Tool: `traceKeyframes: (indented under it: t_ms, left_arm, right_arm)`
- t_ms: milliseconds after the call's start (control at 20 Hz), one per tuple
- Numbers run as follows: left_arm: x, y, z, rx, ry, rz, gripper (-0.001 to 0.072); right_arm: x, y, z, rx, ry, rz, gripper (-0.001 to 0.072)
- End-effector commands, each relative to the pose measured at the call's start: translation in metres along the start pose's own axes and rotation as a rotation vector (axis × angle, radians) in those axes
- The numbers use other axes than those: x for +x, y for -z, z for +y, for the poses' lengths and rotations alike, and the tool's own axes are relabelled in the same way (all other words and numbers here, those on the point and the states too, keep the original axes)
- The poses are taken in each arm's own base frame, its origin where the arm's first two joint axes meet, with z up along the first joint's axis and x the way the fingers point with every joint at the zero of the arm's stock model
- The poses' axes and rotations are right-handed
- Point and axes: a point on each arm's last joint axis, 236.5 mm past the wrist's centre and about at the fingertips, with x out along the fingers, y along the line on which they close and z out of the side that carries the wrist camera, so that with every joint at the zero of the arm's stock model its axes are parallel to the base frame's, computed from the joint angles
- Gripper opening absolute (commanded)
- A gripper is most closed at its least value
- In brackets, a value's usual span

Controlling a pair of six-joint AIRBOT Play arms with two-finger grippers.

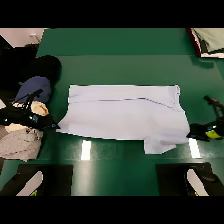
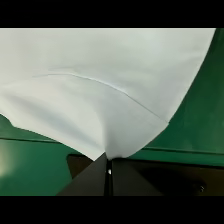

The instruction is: Fold the shirts.

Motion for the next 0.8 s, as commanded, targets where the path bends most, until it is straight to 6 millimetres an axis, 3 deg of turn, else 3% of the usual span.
traceKeyframes:
  t_ms: [0,150,250,500,750]
  left_arm:
    - [-0.022,-0.009,-0.031,0.034,0.064,-0.072,0.002]
    - [-0.048,-0.058,-0.033,0.071,0.016,-0.26,0.002]
    - [-0.054,-0.082,-0.029,0.067,0.004,-0.311,0.0019]
    - [-0.034,-0.133,-0.013,-0.021,0.056,-0.335,0.002]
    - [-0.015,-0.185,0.011,-0.052,0.066,-0.322,0.0021]
  right_arm:
    - [-0.035,-0.02,0.001,-0.01,0.036,-0.111,0.0011]
    - [-0.041,-0.06,0.001,-0.018,0.037,-0.172,0.001]
    - [-0.038,-0.087,0.008,-0.048,0.037,-0.187,0.001]
    - [-0.022,-0.155,0.038,-0.144,0.03,-0.237,0.0011]
    - [-0.005,-0.21,0.043,-0.143,0.025,-0.236,0.0011]
